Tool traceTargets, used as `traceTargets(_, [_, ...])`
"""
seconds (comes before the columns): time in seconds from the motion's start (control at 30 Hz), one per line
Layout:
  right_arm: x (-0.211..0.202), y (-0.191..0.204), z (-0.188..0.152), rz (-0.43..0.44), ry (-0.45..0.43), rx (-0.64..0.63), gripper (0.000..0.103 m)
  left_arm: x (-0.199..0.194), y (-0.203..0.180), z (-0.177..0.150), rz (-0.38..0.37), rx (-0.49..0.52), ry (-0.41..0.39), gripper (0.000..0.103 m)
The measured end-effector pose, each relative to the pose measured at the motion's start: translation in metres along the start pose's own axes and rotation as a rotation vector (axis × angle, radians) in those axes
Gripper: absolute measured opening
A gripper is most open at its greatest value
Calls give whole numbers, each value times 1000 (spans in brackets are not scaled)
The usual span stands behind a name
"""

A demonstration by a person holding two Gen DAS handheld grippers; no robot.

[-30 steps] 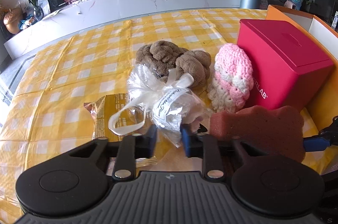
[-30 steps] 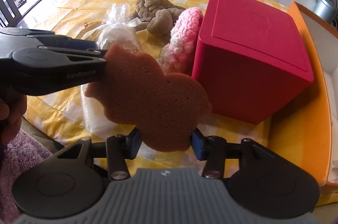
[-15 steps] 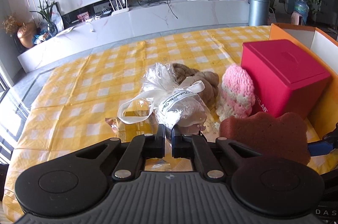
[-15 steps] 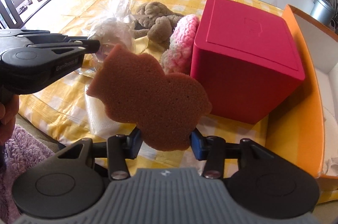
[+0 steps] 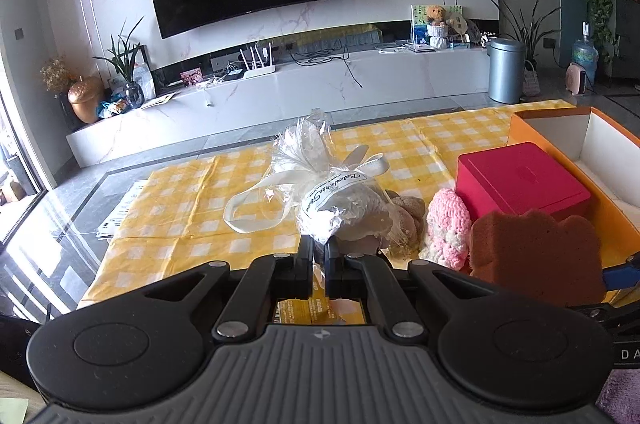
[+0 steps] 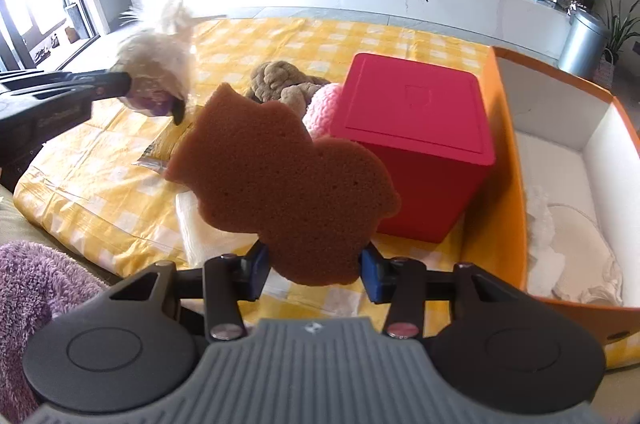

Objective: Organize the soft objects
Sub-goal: 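Lift the brown sponge with the right tool while the left tool grasps the plastic-wrapped bundle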

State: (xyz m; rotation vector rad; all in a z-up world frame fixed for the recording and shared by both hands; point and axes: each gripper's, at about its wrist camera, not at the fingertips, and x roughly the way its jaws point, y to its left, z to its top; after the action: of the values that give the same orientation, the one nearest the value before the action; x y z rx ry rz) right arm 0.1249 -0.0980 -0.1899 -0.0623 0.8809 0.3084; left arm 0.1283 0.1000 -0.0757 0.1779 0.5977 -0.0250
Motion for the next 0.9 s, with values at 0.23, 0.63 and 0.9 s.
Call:
traceTargets(0.23, [-28,-8,-16,-2,-42,49,46,-37,-4,-6,-24,-21,-31,5])
traceTargets(0.63, [-96,-43,-42,-26,-188,144,46,-84,-36,8,-144,-36,-105,5])
traceTargets(0.9, [-130,-88,-64,-111,-231,206,46,-85,-87,32,-295,41,-138,5])
